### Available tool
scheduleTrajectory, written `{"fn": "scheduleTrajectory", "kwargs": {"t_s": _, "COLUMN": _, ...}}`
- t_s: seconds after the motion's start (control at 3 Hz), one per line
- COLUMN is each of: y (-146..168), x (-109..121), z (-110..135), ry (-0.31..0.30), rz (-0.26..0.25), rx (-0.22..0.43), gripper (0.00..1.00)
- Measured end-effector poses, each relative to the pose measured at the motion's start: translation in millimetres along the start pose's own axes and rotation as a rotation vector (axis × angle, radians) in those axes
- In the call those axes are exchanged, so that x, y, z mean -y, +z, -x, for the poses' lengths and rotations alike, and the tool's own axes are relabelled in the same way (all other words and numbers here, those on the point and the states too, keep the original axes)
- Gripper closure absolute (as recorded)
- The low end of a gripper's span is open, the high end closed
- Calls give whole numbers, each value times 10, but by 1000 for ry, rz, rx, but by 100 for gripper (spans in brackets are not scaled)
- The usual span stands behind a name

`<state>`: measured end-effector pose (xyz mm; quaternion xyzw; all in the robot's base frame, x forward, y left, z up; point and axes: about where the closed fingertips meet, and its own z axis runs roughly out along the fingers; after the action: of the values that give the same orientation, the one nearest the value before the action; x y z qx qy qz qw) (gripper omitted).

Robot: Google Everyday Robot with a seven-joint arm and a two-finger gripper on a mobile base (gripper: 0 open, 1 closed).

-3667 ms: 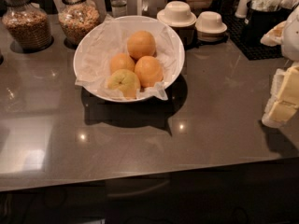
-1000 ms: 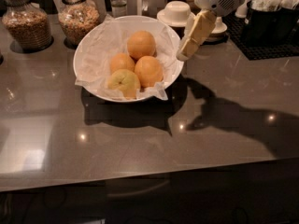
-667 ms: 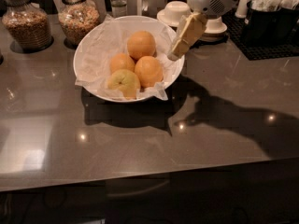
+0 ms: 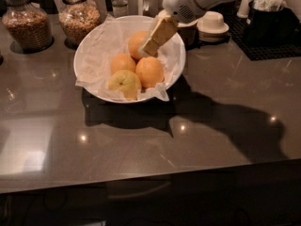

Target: Pick orange from white bowl

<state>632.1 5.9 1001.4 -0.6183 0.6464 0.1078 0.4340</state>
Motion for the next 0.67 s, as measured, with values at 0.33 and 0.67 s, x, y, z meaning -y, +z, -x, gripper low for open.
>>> {"fn": "scheduleTrajectory", "kwargs": {"t_s": 0.33, "y": 114, "x": -10, "z": -25, "ry": 84, "rz": -36, "rx": -27, "gripper": 19}}
{"fn": "scheduleTrajectory", "kwargs": {"t_s": 0.67, "y": 245, "x": -17, "z": -165, "ry": 167, "rz": -69, "rx": -76, "gripper": 31}}
